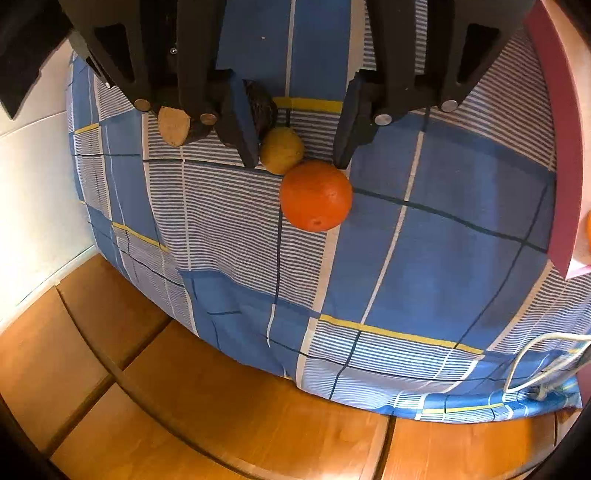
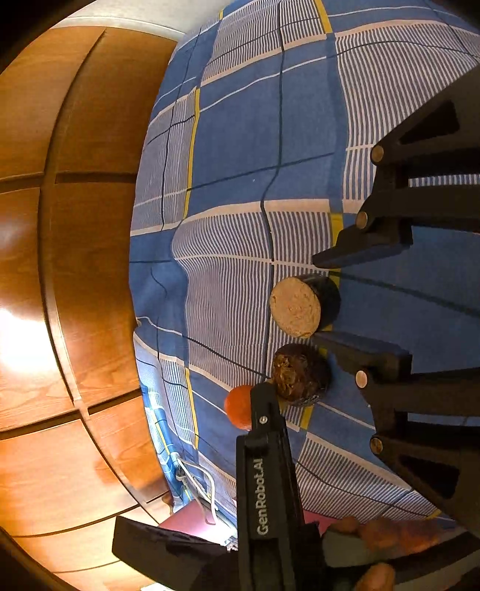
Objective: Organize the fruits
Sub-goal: 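Grasp the yellow ball with the left tool while the right tool grasps the cut root slice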
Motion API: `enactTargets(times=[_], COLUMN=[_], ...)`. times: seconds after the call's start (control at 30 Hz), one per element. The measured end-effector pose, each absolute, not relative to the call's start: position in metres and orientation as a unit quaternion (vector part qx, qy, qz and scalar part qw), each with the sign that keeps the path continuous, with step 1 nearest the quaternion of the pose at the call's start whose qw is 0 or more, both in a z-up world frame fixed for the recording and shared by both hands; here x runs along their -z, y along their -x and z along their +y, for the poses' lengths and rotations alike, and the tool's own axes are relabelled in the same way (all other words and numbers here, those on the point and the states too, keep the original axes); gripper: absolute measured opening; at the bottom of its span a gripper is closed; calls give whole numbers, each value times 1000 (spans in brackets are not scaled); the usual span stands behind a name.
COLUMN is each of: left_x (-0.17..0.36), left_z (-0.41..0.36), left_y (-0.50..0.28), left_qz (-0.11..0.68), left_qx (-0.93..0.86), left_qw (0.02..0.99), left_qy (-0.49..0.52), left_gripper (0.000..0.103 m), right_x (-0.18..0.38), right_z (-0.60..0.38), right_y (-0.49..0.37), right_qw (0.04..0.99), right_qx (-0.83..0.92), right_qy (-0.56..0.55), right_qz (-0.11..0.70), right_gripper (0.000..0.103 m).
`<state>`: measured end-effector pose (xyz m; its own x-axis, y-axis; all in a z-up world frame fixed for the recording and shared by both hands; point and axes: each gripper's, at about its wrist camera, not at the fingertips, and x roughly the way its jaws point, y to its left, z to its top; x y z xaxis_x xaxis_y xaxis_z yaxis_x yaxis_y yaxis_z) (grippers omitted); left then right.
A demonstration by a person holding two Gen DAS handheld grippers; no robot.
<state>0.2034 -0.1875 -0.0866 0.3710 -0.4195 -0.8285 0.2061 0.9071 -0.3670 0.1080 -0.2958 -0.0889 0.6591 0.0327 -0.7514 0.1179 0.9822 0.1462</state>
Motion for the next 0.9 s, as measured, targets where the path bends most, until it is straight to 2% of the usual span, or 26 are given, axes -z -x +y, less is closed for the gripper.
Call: enactTargets(times=[0.03, 0.07, 0.47, 0.6, 0.67, 0.73, 0.9], left_x=[86, 84, 77, 82, 86, 86, 87], left_z=[-188, -188, -152, -156, -160, -164, -160], left_y=[-203, -201, -157, -147, -145, -143, -141], left_qz=[527, 524, 522, 511, 514, 505, 506], left_qx=[199, 206, 205, 211, 208, 207, 205], left_qw=[820, 820, 825, 832, 832, 838, 837], left_qy=[103, 101, 62, 42, 35, 21, 28], left_gripper=[26, 24, 24, 31, 31, 25, 25], right_x=[89, 90, 81, 80, 82, 82, 82], right_z=[-296, -296, -297, -295, -294, -292, -291], right_y=[-108, -108, -113, -122, -125, -125, -122], right_qw=[906, 905, 906, 908, 908, 909, 910], right_qx=[23, 23, 22, 19, 20, 18, 20], right_qy=[-93, -94, -88, -82, -79, -76, -74], right_qz=[413, 414, 413, 411, 411, 409, 408], right_gripper=[35, 35, 38, 40, 40, 36, 36])
